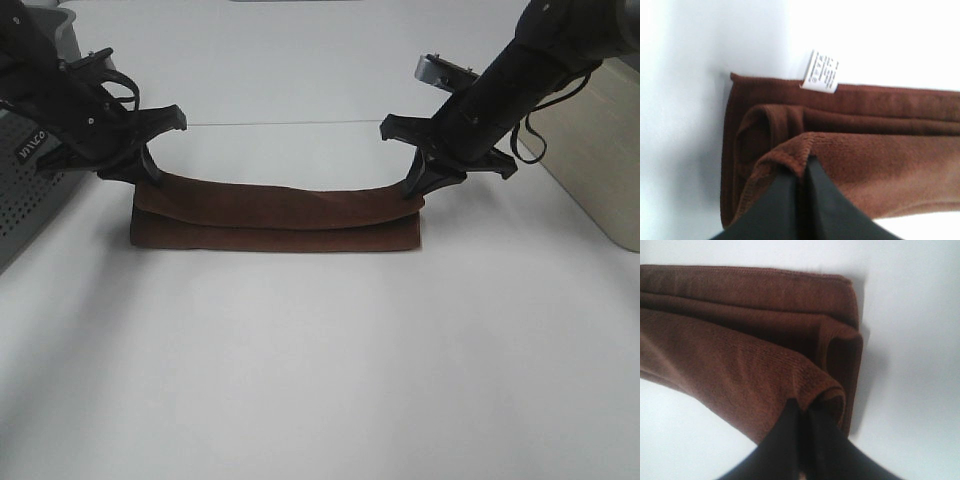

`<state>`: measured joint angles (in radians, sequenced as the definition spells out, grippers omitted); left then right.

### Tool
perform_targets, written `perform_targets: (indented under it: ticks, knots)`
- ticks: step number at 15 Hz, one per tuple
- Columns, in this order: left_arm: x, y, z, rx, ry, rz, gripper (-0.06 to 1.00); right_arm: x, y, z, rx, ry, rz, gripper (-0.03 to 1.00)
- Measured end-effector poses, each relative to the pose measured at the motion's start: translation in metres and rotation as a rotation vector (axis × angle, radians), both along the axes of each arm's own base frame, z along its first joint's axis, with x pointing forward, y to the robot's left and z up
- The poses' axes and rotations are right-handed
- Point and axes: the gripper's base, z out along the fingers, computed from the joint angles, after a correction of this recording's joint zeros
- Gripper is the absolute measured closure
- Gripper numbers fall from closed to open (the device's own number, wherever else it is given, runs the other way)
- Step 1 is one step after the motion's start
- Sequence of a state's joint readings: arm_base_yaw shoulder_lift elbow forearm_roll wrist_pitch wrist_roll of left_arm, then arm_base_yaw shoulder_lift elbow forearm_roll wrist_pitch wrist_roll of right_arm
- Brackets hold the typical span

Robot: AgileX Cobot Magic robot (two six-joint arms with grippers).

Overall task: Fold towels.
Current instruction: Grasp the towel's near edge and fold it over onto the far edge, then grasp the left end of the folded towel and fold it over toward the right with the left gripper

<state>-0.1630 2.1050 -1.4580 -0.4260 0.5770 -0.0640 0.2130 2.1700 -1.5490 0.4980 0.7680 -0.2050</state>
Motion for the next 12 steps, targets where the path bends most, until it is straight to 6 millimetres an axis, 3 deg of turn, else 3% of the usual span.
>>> perform_targets:
  ticks: [1,4,5,8,9,10,12]
  knots:
    - [0.009,0.001,-0.009,0.003,-0.011,0.014,0.93,0.008,0.001,-0.009,-0.006,-0.014,-0.014,0.97]
    - [0.013,0.001,-0.028,0.009,0.022,0.015,0.87,0.013,0.0,-0.021,-0.018,-0.027,-0.035,0.96]
    - [0.013,0.001,-0.035,0.012,0.035,0.014,0.79,0.013,0.0,-0.022,-0.02,-0.028,-0.035,0.88]
    - [0.014,0.001,-0.035,0.02,0.032,0.008,0.3,0.012,0.0,-0.022,-0.02,-0.014,-0.025,0.37]
    - [0.013,0.001,-0.035,0.031,0.033,-0.002,0.19,0.012,0.0,-0.02,-0.026,-0.003,-0.01,0.23]
    - [0.012,0.002,-0.035,0.042,0.041,-0.014,0.15,0.011,-0.001,-0.017,-0.035,0.001,0.004,0.16]
    - [0.01,0.003,-0.037,0.059,0.059,-0.033,0.14,0.009,-0.002,-0.008,-0.047,-0.008,0.021,0.12]
